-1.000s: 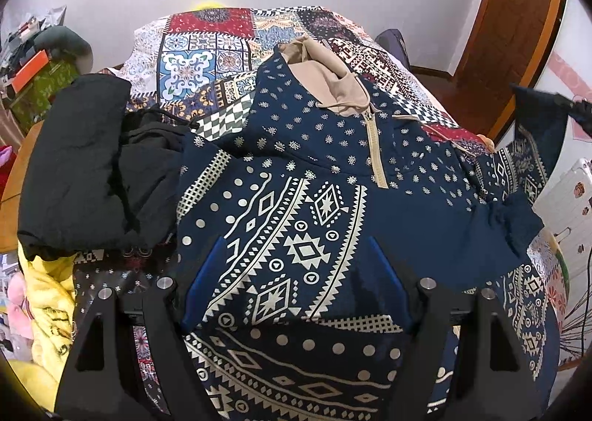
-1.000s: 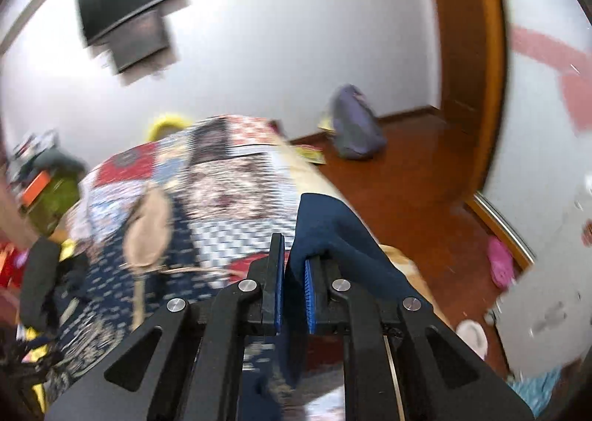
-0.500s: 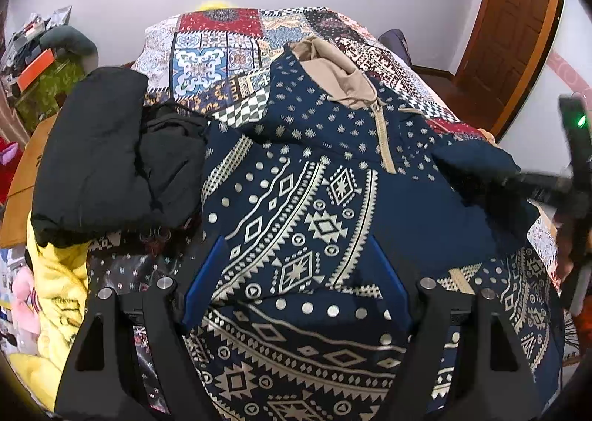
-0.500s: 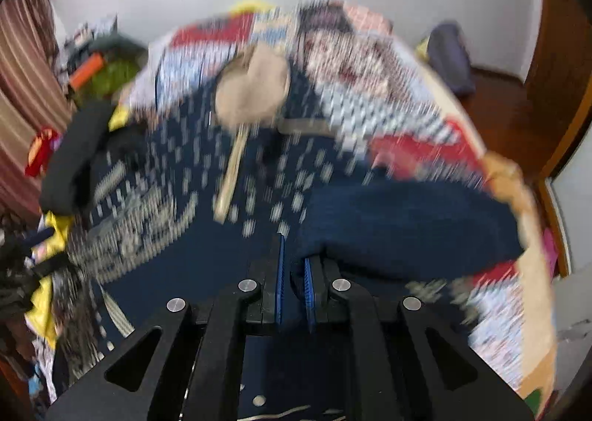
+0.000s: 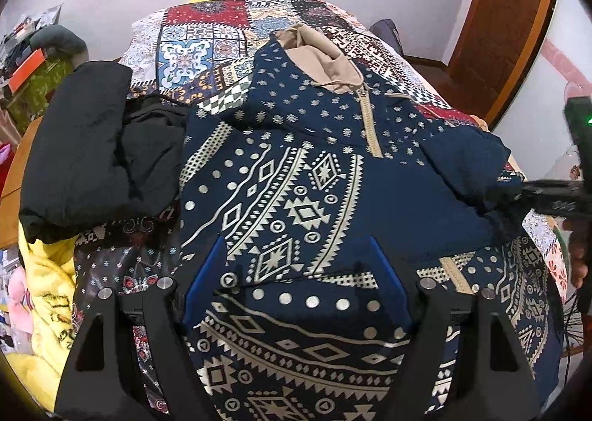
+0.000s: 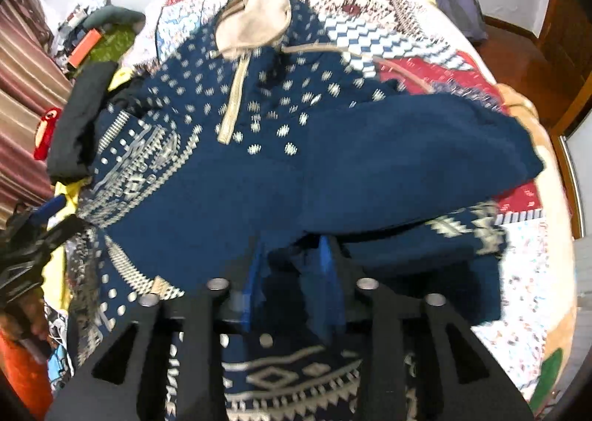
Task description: Fold large clothes
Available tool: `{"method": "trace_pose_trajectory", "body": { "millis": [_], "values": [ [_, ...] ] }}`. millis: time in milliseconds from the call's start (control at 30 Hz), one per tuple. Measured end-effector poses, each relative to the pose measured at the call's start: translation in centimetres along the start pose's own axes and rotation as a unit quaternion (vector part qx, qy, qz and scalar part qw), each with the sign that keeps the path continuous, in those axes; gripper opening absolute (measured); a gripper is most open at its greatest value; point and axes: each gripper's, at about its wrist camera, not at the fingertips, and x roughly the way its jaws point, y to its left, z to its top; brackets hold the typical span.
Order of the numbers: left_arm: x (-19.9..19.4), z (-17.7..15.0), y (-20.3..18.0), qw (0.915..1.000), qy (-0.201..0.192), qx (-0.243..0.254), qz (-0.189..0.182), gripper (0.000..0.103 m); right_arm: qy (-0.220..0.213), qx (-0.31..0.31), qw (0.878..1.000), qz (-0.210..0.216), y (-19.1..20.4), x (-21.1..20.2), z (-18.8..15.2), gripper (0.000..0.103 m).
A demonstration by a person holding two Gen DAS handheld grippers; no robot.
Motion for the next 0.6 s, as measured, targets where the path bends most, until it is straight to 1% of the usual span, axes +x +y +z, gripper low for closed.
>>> {"method": "trace_pose_trajectory", "body": {
  "millis": [33, 100, 233, 367, 433, 600],
  "values": [
    [0.0, 0.1, -0.1, 1.0000, 0.000, 0.001, -0.001, 0.077, -0.011, 0.000, 1.000, -0.004, -0.2, -0.8, 0.0, 0.046],
    [0.2, 0.4, -0.4, 1.0000, -0.001, 0.003, -0.003, 0.077, -0.040, 0.006, 0.999, -0.011, -0.9, -2.6, 0.0, 0.049],
    [0.4, 0.8, -1.0, 0.9999, -0.001, 0.007, -0.007, 0.077, -0.078, 0.048, 0.996, -0.019, -3.6, -5.2, 0.6, 0.051],
    [0.6, 1.0, -1.3, 0.9999, -0.001, 0.008, -0.011, 0.077, -0.112, 0.116, 0.986, -0.034, -7.2, -6.3, 1.1, 0.053],
    [0.8, 1.0, -1.4, 0.9999, 0.000, 0.009, -0.011, 0.077, -0.113, 0.143, 0.982, -0.043, -8.8, -6.2, 1.2, 0.053],
    [1.4, 0.9, -1.2, 0.9999, 0.008, 0.004, -0.010, 0.077, -0.086, 0.217, 0.972, -0.030, -12.6, -3.6, 1.0, 0.053]
  ]
}}
